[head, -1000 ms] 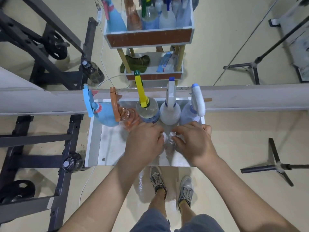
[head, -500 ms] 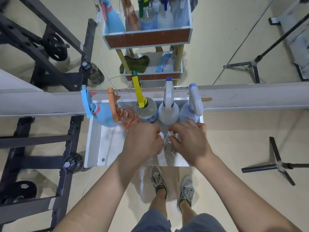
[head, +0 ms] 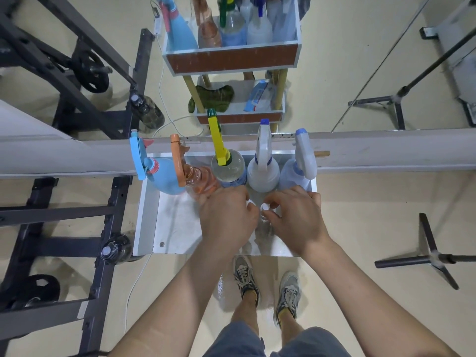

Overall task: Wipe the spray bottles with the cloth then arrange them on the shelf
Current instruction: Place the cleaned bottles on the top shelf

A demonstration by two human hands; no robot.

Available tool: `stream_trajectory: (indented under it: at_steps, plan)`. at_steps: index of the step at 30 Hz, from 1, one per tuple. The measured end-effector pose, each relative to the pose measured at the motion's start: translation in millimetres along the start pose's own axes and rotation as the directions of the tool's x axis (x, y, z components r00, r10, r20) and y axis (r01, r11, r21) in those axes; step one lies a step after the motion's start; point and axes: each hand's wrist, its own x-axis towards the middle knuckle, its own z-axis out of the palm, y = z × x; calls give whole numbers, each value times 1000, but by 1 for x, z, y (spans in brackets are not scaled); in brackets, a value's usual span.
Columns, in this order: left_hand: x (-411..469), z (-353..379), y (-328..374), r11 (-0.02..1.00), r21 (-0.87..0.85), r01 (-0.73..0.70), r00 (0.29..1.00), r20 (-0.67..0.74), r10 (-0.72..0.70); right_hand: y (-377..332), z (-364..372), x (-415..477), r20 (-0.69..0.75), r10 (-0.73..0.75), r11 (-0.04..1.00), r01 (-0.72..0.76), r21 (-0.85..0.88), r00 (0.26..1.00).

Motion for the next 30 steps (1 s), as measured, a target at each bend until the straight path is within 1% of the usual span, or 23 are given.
stream_trajectory:
  at_steps: [4,6,8,10,13,16,19,22,27,30]
  plan:
    - [-1,-2,-5,994,68,-90,995,44,87,0,-1,-2,-33,-22,999,23,32,999]
    - [-2,-5,-12,993,21,-118,992,53,117,2,0,-3,-54,-36,999,37,28,998]
    - [-5,-8,-24,988,-72,-133,990,28,135,2,0,-4,-76,-52,999,53,9,996]
    - [-9,-14,-38,983,-146,-113,993,27,118,-5,-3,-6,-112,-92,996,93,7,989]
    - [-14,-23,-52,977,-211,0,996,87,19,-26,0,-2,-141,-204,979,202,-29,969]
    - [-16,-23,-55,970,-243,20,994,108,7,-39,10,8,-104,-243,969,238,-64,964]
    - [-12,-20,-57,982,-183,-35,995,90,52,-37,16,19,-63,-285,957,280,-80,956]
    - [-7,-19,-58,986,-141,-92,992,72,103,-33,11,27,-25,-389,916,384,-120,921]
    - [-7,-14,-59,988,-76,-138,988,55,142,-30,-2,32,125,-525,832,538,-137,842]
    - [-6,-13,-59,986,-81,-145,987,59,149,-29,-5,38,122,-587,792,599,-122,801]
